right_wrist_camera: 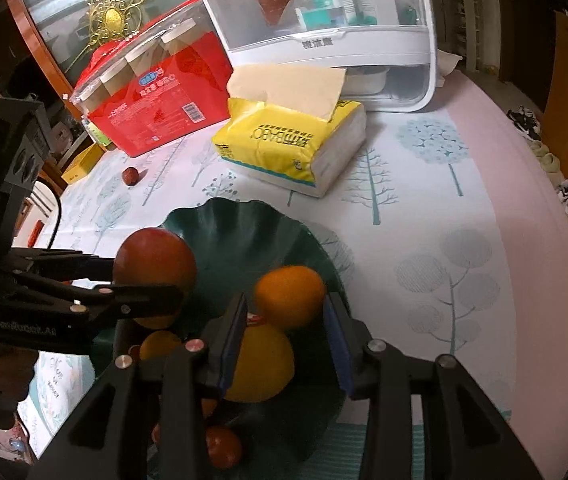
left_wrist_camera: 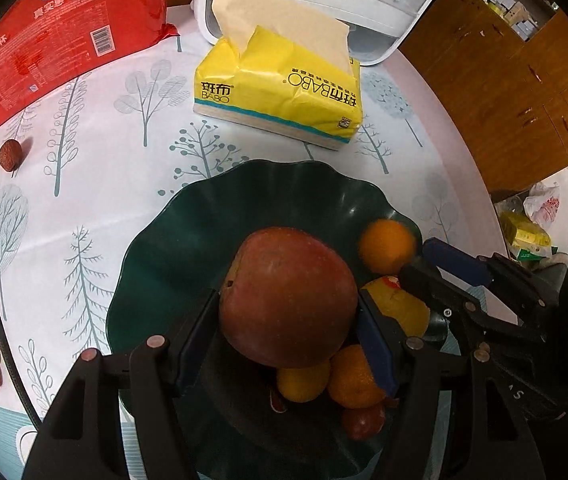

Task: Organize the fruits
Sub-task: 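Open the left tool to set the apple down while the right tool releases the orange on the plate, then withdraw both tools from the plate toward the remaining fruit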

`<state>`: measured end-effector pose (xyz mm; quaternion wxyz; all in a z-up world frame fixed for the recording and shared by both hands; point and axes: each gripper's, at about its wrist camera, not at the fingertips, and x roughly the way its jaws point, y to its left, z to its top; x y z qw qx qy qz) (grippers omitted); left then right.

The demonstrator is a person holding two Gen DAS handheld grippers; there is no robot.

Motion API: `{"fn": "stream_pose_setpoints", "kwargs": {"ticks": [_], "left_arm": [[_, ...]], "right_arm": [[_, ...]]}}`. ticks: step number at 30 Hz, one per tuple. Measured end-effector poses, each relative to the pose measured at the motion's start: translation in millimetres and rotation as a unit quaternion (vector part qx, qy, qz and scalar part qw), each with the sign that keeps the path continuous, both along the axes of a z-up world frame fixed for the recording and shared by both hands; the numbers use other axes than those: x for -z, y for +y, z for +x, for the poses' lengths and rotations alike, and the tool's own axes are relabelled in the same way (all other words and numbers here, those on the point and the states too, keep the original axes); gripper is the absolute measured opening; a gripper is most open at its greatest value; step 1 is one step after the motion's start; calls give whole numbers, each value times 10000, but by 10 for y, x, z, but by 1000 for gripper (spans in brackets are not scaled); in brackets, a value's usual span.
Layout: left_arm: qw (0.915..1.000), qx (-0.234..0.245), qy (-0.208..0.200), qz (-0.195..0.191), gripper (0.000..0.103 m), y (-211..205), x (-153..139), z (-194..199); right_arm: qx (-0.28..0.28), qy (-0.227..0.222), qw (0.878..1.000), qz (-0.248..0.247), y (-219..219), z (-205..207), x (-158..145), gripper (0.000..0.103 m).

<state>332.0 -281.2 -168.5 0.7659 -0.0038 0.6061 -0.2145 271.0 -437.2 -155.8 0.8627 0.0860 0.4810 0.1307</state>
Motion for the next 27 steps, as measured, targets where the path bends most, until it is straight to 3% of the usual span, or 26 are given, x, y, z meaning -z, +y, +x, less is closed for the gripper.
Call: {"fn": "stream_pose_setpoints", "kwargs": {"ticks": [6, 16, 27], "left_arm": [[9992, -139, -213, -318, 76, 91, -190, -51], [9976, -462, -397, -320, 77, 392, -416, -300], [9950, -823, -503, -257, 77, 896, -583, -948]], "right_arm": [[-52, 11, 10000, -60, 74, -23, -53, 47], [95, -13, 9999, 31, 153, -250, -225, 51], [155, 184, 9995, 219, 348, -684, -314, 56]]}}
